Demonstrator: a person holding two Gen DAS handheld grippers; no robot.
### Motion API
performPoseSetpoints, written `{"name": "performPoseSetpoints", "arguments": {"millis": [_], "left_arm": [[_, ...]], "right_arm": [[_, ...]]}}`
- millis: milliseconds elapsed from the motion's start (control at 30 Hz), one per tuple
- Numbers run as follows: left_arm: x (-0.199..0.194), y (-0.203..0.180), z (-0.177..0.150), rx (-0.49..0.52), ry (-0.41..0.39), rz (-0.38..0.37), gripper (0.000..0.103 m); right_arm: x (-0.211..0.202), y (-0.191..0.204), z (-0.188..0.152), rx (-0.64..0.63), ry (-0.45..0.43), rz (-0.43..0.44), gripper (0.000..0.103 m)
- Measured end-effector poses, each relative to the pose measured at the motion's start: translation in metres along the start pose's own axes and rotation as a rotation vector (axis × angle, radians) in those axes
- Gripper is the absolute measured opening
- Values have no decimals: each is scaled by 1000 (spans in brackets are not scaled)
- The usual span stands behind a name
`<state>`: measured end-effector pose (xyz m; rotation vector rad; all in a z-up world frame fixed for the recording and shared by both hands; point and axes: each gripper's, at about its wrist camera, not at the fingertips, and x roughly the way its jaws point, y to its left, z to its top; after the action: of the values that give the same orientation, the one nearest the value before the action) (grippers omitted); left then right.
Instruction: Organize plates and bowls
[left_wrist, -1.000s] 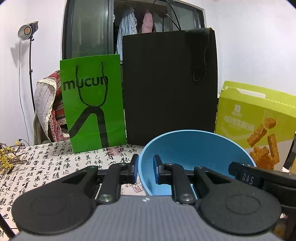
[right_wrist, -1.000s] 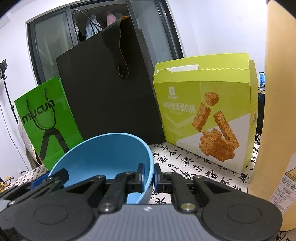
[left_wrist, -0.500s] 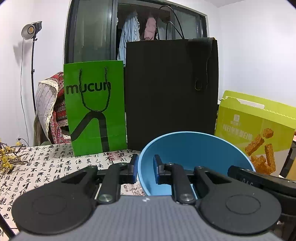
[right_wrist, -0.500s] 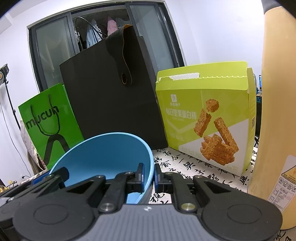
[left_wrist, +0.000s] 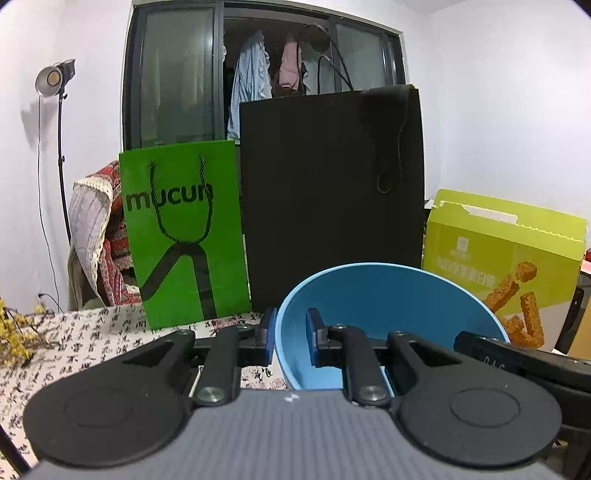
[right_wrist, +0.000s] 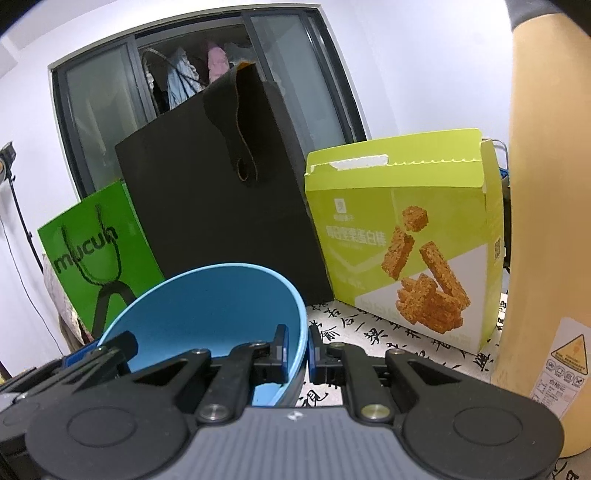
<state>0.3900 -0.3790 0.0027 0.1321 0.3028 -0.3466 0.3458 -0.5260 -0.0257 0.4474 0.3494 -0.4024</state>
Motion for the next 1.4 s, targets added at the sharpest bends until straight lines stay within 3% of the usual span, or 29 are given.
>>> {"name": "performPoseSetpoints", "arguments": {"millis": [500, 1400], "left_arm": [[-36, 2, 15, 83, -40, 44, 17], [-121, 49, 18, 8, -31, 81, 18]], "right_arm": [[-29, 4, 6, 30, -40, 67, 10], [-105, 48, -5, -28, -66, 108, 10]]}}
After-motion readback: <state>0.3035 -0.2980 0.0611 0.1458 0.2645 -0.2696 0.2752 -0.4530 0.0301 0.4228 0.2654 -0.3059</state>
